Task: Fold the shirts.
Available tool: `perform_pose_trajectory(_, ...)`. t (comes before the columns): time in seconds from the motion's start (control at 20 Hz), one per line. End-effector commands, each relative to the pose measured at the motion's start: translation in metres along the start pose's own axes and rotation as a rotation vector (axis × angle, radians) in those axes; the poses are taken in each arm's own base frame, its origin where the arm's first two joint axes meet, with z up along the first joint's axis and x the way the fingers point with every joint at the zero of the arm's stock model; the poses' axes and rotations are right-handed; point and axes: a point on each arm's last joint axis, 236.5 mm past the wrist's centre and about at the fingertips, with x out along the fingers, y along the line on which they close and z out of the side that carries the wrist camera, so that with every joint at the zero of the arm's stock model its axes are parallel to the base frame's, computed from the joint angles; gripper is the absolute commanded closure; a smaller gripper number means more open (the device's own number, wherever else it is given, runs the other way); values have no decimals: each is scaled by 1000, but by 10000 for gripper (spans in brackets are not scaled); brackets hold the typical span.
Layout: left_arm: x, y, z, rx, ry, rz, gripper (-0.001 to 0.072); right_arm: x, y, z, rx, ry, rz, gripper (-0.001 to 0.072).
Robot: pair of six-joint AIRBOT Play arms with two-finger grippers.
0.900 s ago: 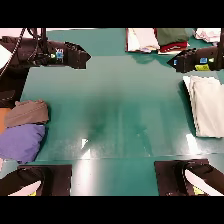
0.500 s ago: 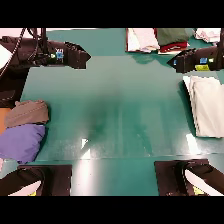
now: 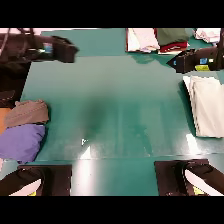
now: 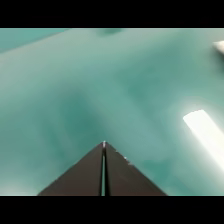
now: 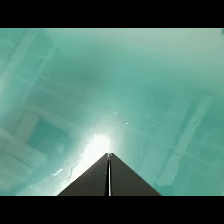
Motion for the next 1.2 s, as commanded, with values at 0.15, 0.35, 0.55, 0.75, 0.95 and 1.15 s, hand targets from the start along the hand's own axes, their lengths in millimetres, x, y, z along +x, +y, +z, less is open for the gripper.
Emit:
perform_pose_trajectory(0.15, -48, 192, -147, -178, 473, 490, 110, 0, 0, 0, 0, 2, 0, 695)
perform_pose_trajectory(0.35, -32, 240, -243, -296, 573, 554, 36, 0, 0, 0, 0, 1, 0, 695)
perform_pose_trajectory(0.55, -17, 255, -292, -320, 569, 574, 36, 0, 0, 1, 0, -5, -1, 695)
perform_pose_trajectory(0.75, -13, 251, -315, -327, 603, 566, 38, 0, -1, 9, 0, -36, -5, 695)
perform_pose_trajectory(0.95, -19, 249, -311, -334, 623, 563, 675, 0, -1, 11, 0, -44, -6, 695)
perform_pose_trajectory(1.15, -44, 245, -202, -266, 415, 579, 679, -19, 5, 33, -26, -112, -11, 695)
